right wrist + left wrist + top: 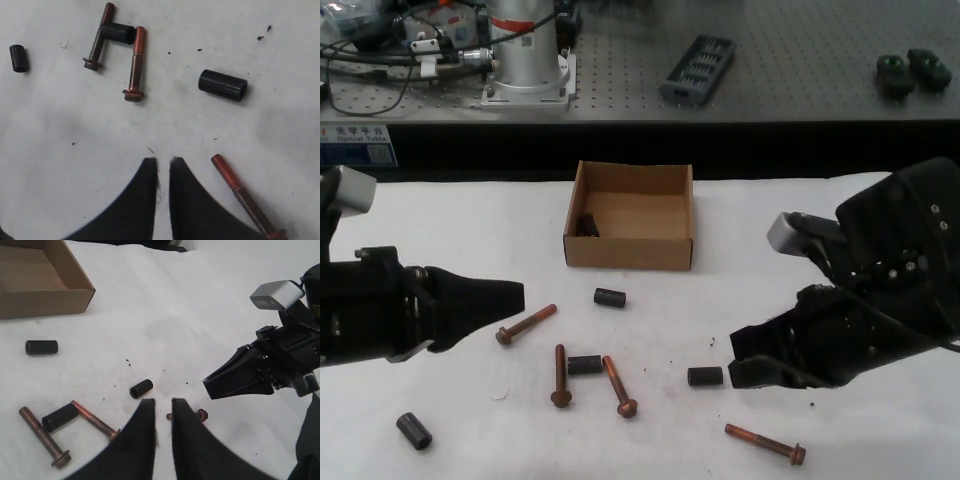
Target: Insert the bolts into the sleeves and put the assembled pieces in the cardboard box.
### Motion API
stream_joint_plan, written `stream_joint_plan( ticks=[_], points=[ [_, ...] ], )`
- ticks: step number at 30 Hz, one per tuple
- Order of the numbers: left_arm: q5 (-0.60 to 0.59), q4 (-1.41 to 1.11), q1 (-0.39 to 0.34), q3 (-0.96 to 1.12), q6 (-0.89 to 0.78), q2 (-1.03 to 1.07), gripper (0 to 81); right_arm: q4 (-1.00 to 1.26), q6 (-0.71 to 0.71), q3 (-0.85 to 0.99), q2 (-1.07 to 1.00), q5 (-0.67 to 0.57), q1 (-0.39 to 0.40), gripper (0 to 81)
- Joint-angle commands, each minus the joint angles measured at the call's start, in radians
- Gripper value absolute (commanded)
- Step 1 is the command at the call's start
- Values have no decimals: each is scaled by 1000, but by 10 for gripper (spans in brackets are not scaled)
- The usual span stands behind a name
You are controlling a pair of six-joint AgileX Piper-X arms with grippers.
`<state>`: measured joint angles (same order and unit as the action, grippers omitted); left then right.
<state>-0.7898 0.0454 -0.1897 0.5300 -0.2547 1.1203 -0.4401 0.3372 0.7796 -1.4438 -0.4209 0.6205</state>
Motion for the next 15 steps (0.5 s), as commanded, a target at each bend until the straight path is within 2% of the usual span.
stream_joint_plan(
  ticks=[1, 6, 12, 15],
  points=[
    [-6, 25, -4, 4, -9, -9, 94, 4, -7, 1, 14, -7, 0, 85],
    [-1, 67, -4, 4, -9, -9, 94, 98, 11, 3, 14, -26, 17, 86],
    [1, -21, 19, 4, -49, -40, 99, 236, 51, 9, 1, 87, 43, 88],
    [35, -24, 52, 4, -93, -105, 99, 222, 49, 35, -54, 89, 51, 144]
  ],
)
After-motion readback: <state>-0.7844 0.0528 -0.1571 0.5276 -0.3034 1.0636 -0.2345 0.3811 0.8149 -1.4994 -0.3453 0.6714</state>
